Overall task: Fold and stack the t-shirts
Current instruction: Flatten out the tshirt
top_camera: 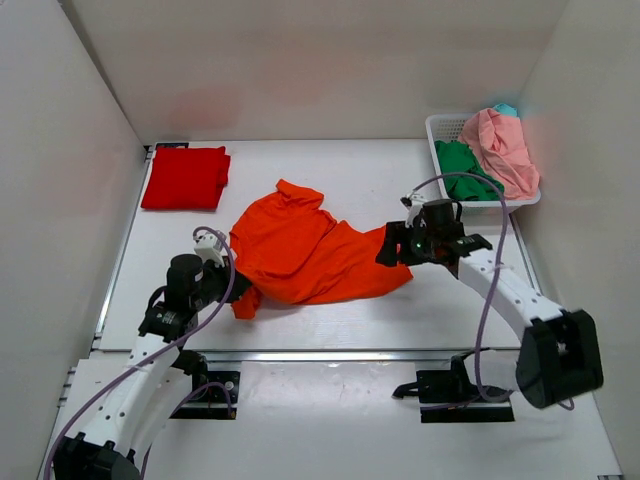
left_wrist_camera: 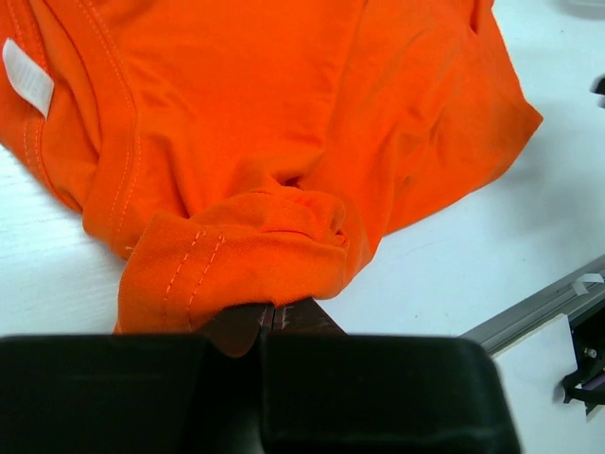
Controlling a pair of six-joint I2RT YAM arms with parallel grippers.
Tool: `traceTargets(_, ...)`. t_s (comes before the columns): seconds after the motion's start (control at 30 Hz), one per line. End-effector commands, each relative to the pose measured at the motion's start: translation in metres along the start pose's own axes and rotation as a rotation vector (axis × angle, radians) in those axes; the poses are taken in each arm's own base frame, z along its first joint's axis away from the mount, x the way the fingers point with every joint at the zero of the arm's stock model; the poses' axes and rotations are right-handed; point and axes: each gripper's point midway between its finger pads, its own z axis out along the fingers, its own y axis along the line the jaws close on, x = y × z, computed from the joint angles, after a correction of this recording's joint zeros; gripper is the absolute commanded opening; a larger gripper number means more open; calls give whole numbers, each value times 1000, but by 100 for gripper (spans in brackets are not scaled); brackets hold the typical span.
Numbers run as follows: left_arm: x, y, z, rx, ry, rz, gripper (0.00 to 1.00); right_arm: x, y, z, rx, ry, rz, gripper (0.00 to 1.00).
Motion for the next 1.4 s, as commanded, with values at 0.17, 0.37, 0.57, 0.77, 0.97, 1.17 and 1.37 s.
traceTargets(0.17, -20, -16, -4, 65, -69, 8, 0, -96, -57, 42, 191, -127, -38, 48)
traceTargets(0.37, -14, -13, -1, 66, -66, -20, 0, -127, -33, 87, 105, -107, -106, 38)
traceTargets(0.57, -18, -17, -3, 78, -73, -22, 0, -131, -22, 135, 66, -45, -138, 31)
traceTargets(0.77, -20, -14, -5, 60, -77, -13, 0, -113, -15, 175, 42, 40, -153, 33)
traceTargets(0.97, -22, -14, -7, 59, -89, -12, 0, -93, -11, 196, 0, 117, -134, 40)
traceTargets(1.17, -22, -13, -6, 60, -91, -16, 0, -84, -4, 197, -28, 130, -130, 16)
traceTargets(1.37, -37, -16, -9, 52, -122, -18, 0, -128, 9, 158, -11, 32, -194, 0)
